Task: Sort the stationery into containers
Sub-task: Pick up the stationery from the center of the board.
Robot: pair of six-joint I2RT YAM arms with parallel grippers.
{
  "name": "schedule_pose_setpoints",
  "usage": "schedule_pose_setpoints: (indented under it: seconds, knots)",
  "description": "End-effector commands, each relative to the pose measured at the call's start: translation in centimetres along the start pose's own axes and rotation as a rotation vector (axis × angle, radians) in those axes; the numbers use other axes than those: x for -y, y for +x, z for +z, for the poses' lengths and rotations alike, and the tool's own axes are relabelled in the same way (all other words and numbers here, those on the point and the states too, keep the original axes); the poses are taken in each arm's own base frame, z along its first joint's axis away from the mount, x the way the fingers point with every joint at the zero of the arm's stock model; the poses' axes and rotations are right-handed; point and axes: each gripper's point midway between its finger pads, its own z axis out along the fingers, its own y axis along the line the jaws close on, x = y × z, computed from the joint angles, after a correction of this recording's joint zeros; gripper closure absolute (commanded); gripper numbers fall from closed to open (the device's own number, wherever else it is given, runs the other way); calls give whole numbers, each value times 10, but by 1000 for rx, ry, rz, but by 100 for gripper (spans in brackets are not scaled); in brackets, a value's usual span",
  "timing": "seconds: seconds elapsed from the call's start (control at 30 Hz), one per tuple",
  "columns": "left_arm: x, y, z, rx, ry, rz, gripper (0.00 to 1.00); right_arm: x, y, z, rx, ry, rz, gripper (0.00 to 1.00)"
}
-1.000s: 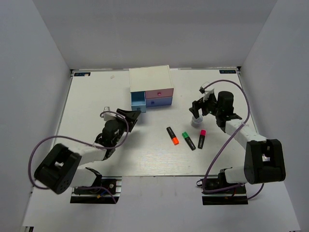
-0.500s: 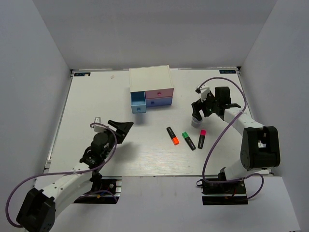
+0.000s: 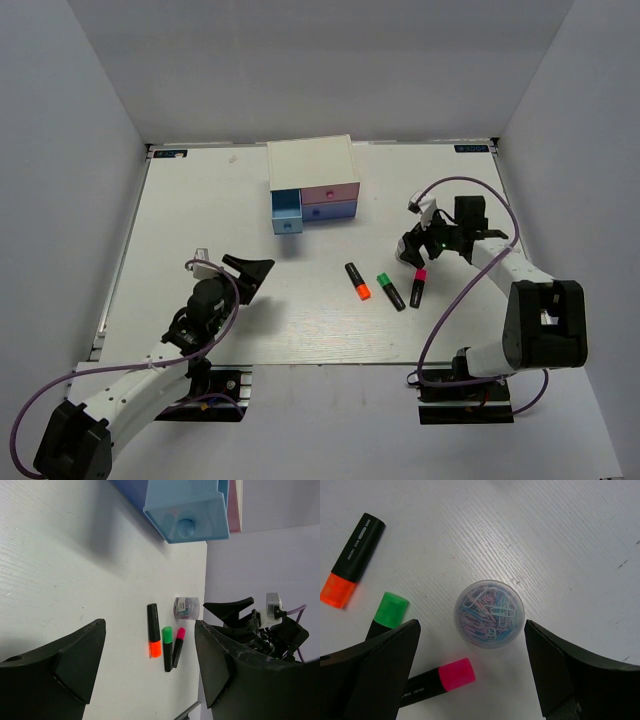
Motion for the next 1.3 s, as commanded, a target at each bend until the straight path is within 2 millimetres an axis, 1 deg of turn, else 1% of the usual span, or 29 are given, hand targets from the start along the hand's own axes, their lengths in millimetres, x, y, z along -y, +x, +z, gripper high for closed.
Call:
schedule_pose_setpoints:
  seconds: [0.0,0.07,0.13,0.17,0.23,0.27,0.33,0.4,0.43,0.7,0.87,0.97,1.0,1.03,1.1,1.13,1.2,1.23,1.27]
  knots:
    - [-11,2,-1,0,-23,19,18,0,1,-1,19,-23,-27,10]
    - [-11,2,-1,0,-23,19,18,1,5,2,13,-15,-27,10]
    - [-9,2,-2,3,-14,18,18,7,5,5,7,4,-23,10]
    - [-11,2,-2,0,-23,19,18,9,11,9,-10,4,-6,10]
    - [-9,1,-3,3,-13,18,18,10,13,11,-15,9,-1,10]
    - [-11,2,-3,0,-21,19,18,10,14,11,-18,8,-3,10]
    - [-8,1,-4,3,-11,17,18,7,19,12,-25,-2,-1,10]
    - [-6,0,-4,6,-3,16,18,6,20,13,-23,-1,-3,10]
    - [-8,1,-4,4,-11,17,18,6,22,13,-27,2,1,10]
    - [-11,2,-3,1,-20,19,18,8,30,16,-46,19,35,10]
    - [-11,2,-3,1,-20,19,18,7,30,19,-52,7,52,10]
    - [-11,2,-3,1,-20,19,18,8,28,21,-47,0,75,12]
    - [-13,3,-3,-2,-28,20,18,6,27,23,-40,-10,81,14]
    - [-10,2,-4,1,-19,19,18,6,25,23,-31,-12,77,18]
    - [-13,2,-4,-2,-29,20,18,6,21,23,-13,-13,60,20]
    - [-10,1,-5,1,-19,19,18,5,20,23,-7,-17,60,21]
    - [-12,2,-5,-2,-27,20,18,9,17,24,1,-11,48,21]
    - [-10,1,-6,1,-19,19,18,10,16,24,3,-7,43,21]
    - [-10,1,-6,1,-18,19,18,11,14,25,7,-6,34,19]
